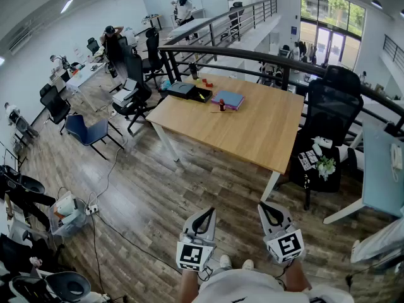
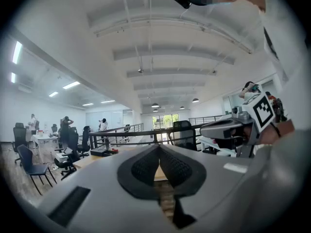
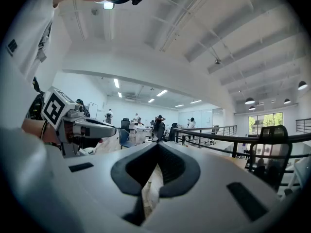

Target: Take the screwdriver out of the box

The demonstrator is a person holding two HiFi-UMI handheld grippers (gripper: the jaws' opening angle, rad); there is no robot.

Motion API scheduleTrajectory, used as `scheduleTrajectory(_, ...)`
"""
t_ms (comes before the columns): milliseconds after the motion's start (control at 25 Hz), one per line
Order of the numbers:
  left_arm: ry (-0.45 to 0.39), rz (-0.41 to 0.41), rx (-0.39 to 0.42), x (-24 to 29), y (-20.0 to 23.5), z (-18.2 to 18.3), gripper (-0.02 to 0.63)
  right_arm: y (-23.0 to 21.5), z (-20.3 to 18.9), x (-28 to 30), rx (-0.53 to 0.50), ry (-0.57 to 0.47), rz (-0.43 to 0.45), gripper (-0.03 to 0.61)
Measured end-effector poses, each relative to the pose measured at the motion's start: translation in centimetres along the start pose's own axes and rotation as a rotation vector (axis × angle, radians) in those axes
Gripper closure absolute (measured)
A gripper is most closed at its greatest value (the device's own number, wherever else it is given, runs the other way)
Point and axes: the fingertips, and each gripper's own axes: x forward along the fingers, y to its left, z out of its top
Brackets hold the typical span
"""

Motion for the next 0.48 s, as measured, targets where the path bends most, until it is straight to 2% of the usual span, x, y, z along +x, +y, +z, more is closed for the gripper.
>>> scheduleTrajectory(160, -0.018, -0.001, -0.017, -0.9, 2.2, 0.4, 0.603, 1.5, 0.3, 1.6, 0.01, 0.014, -0.023, 0.584)
scheduleTrajectory(480, -0.041, -0.007, -0.027, -1.6, 7.5, -0.9, 0.603, 4.9, -0.3, 6.6, 0.013, 0.04, -0.006, 0.584)
